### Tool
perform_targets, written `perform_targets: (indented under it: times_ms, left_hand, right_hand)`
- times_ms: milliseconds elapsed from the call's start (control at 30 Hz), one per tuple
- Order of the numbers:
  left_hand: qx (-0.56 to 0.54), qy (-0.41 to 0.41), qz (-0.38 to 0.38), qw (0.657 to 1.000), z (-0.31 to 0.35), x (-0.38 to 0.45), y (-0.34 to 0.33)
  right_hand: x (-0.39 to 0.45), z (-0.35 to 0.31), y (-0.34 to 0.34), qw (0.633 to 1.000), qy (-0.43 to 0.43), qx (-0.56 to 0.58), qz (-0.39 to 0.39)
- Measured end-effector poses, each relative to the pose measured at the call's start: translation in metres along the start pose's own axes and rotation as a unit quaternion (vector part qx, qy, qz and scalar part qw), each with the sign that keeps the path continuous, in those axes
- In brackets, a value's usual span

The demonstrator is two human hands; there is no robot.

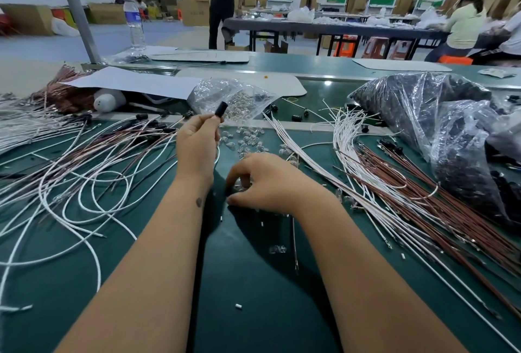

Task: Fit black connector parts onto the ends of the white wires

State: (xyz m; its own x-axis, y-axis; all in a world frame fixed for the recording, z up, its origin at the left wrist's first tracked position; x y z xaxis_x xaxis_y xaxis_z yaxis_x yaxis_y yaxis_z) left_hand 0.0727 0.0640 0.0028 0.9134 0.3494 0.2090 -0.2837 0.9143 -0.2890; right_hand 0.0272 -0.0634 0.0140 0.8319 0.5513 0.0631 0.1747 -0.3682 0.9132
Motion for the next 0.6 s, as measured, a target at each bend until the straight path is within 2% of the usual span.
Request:
perform_targets:
  times_ms: [100, 200, 333, 400, 467, 533, 600]
  left_hand:
    - [0.012, 0.008, -0.011, 1.000, -0.002, 0.001, -0.001]
    - [0.046, 0.011, -0.044, 0.998, -0.003, -0.002, -0.005]
    - [0.090, 0.011, -0.123, 0.988, -0.005, -0.008, -0.011]
    - [0.118, 0.003, -0.156, 0.981, -0.006, -0.009, -0.013]
    - [0.142, -0.011, -0.169, 0.975, -0.006, -0.010, -0.016]
    - [0.148, -0.021, -0.178, 0.973, -0.007, -0.011, -0.018]
    - [0.149, -0.026, -0.190, 0.970, -0.007, -0.012, -0.020]
  right_hand:
    - [0.001, 0.004, 0.002, 1.000, -0.002, -0.008, 0.016]
    - [0.002, 0.015, 0.003, 0.997, -0.027, -0.024, 0.073]
    - [-0.004, 0.033, 0.012, 0.969, -0.069, 0.129, 0.198]
    - [-0.007, 0.044, 0.018, 0.934, -0.098, 0.234, 0.251]
    - [-0.010, 0.054, 0.022, 0.876, -0.115, 0.376, 0.278]
    - [-0.013, 0.061, 0.024, 0.808, -0.117, 0.500, 0.289]
    - [-0.014, 0.064, 0.024, 0.761, -0.106, 0.574, 0.285]
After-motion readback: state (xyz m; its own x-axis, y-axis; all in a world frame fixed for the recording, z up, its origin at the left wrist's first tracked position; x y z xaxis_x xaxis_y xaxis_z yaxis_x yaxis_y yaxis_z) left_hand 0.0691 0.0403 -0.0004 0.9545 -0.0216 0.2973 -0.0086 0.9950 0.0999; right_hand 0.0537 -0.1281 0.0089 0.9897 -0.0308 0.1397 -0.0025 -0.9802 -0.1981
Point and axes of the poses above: each hand's wrist, its own x-axis towards the middle knuckle, its own y-axis out of the back of the hand, z = x × y, the point moved 3 cm from there along x, towards the middle knuckle, and after that the axes turned 2 degrees about -z, right-handed, at the moved point
